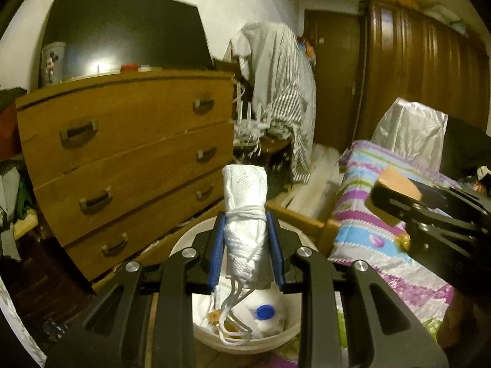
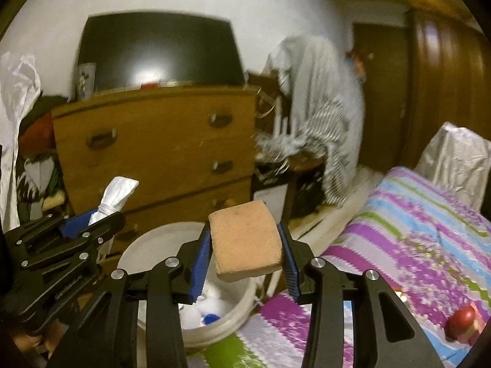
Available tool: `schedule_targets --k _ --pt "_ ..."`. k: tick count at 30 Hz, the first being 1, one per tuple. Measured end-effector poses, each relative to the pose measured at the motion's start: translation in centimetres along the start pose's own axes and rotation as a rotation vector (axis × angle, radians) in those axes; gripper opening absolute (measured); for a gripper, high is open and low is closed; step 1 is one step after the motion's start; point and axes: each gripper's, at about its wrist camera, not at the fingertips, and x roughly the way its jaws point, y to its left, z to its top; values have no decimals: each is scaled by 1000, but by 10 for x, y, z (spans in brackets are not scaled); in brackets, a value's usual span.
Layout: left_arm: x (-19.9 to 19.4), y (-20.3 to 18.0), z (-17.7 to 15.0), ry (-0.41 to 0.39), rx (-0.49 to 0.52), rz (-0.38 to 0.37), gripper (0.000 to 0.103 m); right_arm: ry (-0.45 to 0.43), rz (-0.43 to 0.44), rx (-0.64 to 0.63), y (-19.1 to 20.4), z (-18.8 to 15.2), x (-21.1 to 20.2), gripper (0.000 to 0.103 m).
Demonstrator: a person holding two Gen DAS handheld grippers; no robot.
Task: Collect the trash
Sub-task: 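Lift the mask and sponge and carry both toward the white bucket, then open both tools over the bucket to drop the mask and sponge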
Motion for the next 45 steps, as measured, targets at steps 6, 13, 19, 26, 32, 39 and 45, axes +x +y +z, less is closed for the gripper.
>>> schedule_targets --k 6,13,19,26,32,39,45 --pt "43 27 -4 127 -24 -6 26 227 113 27 0 2 78 43" --pt "83 39 -15 245 -22 -30 26 396 158 39 1 -15 139 43" --pt "93 44 -22 269 -31 -35 26 415 161 33 1 -21 155 43" --pt "98 47 -23 278 -36 -34 26 416 163 33 -7 -22 145 43" --pt "99 48 -23 278 -31 -28 38 397 160 42 -9 -20 141 53" --pt "99 54 -26 265 -38 -6 70 362 151 80 -23 -16 130 61" --pt "96 50 -27 269 -33 -9 70 338 149 97 -32 -15 115 61"
